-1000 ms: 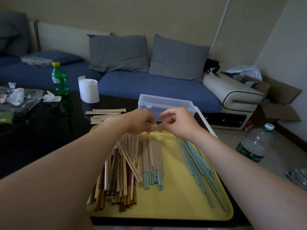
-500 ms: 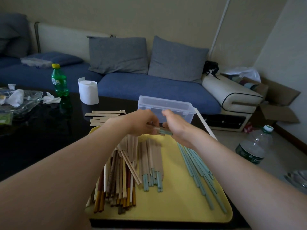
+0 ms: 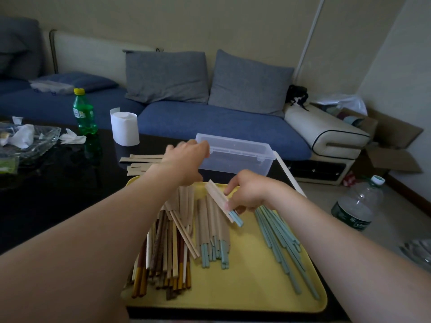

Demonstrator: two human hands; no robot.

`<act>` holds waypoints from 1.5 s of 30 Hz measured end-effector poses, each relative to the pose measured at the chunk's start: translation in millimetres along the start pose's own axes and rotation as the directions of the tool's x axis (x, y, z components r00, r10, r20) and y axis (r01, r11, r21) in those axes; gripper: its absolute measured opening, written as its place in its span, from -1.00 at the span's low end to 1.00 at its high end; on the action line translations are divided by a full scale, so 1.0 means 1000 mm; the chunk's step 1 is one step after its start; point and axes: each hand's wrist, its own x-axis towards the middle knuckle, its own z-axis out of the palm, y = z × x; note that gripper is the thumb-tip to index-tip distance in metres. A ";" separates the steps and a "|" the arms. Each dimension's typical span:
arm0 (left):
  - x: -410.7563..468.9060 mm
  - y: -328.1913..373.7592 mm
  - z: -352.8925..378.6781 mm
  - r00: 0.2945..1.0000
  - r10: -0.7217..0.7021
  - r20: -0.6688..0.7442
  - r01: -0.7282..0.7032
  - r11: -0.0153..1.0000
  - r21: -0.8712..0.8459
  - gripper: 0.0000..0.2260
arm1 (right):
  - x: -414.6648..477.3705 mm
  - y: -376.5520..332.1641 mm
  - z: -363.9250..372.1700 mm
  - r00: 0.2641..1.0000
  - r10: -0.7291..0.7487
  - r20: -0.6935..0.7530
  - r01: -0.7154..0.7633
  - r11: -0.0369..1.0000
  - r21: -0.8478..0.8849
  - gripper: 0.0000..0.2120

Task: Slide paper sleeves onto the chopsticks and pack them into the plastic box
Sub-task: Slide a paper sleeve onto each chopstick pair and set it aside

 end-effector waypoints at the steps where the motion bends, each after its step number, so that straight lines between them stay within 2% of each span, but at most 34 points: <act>1: 0.000 -0.005 -0.001 0.998 -0.057 -0.003 0.057 0.998 0.022 -0.51 | -0.001 -0.001 -0.001 0.996 0.055 0.077 -0.057 0.998 0.021 -0.70; 4: 0.000 -0.019 0.000 0.976 -0.214 0.052 0.211 0.976 0.051 -0.62 | -0.005 -0.007 0.000 0.928 0.162 0.337 -0.184 0.982 0.034 -0.74; 6: 0.000 -0.028 0.002 0.954 -0.288 0.089 0.283 0.957 0.067 -0.69 | -0.003 -0.012 0.005 0.910 0.227 0.345 -0.228 0.973 -0.041 -0.70; 8: 0.002 -0.037 0.006 0.930 -0.345 0.123 0.339 0.938 0.072 -0.69 | 0.000 -0.018 0.008 0.937 0.266 0.226 -0.237 0.960 -0.147 -0.63; 10: 0.004 -0.043 0.008 0.898 -0.410 0.159 0.401 0.912 0.091 -0.65 | 0.004 -0.023 0.011 0.970 0.235 0.054 -0.223 0.959 -0.173 -0.65; 12: 0.006 -0.049 0.010 0.844 -0.496 0.205 0.484 0.869 0.107 -0.56 | 0.011 -0.027 0.013 0.982 0.154 -0.105 -0.170 0.972 -0.160 -0.73; 15: 0.013 -0.055 0.014 0.771 -0.595 0.226 0.594 0.800 0.083 -0.41 | 0.027 -0.035 0.019 0.956 0.005 -0.293 -0.091 0.956 -0.279 -0.88; 16: 0.014 -0.055 0.015 0.762 -0.609 0.220 0.609 0.790 0.074 -0.38 | 0.030 -0.038 0.021 0.941 -0.031 -0.337 -0.084 0.944 -0.320 -0.87; 21: 0.030 -0.063 0.022 0.767 -0.596 0.238 0.584 0.802 0.127 -0.29 | 0.053 -0.052 0.031 0.898 -0.175 -0.404 -0.023 0.897 -0.441 -0.81; 26: 0.052 -0.078 0.033 0.823 -0.516 0.236 0.507 0.856 0.103 -0.39 | 0.076 -0.062 0.038 0.883 -0.234 -0.408 0.025 0.890 -0.456 -0.73; 31: 0.064 -0.091 0.046 0.832 -0.489 0.261 0.488 0.870 0.076 -0.46 | 0.091 -0.064 0.043 0.877 -0.267 -0.400 0.048 0.875 -0.481 -0.72; 33: 0.064 -0.089 0.049 0.832 -0.481 0.275 0.469 0.876 0.114 -0.45 | 0.096 -0.064 0.045 0.882 -0.275 -0.384 0.050 0.863 -0.503 -0.71; 38: 0.063 -0.082 0.050 0.880 -0.439 0.180 0.392 0.886 0.248 -0.53 | 0.098 -0.064 0.047 0.884 -0.271 -0.381 0.042 0.858 -0.513 -0.71; 45: 0.067 -0.091 0.049 0.910 -0.414 0.007 0.411 0.905 0.113 -0.73 | 0.094 -0.060 0.043 0.882 -0.273 -0.383 0.042 0.857 -0.513 -0.73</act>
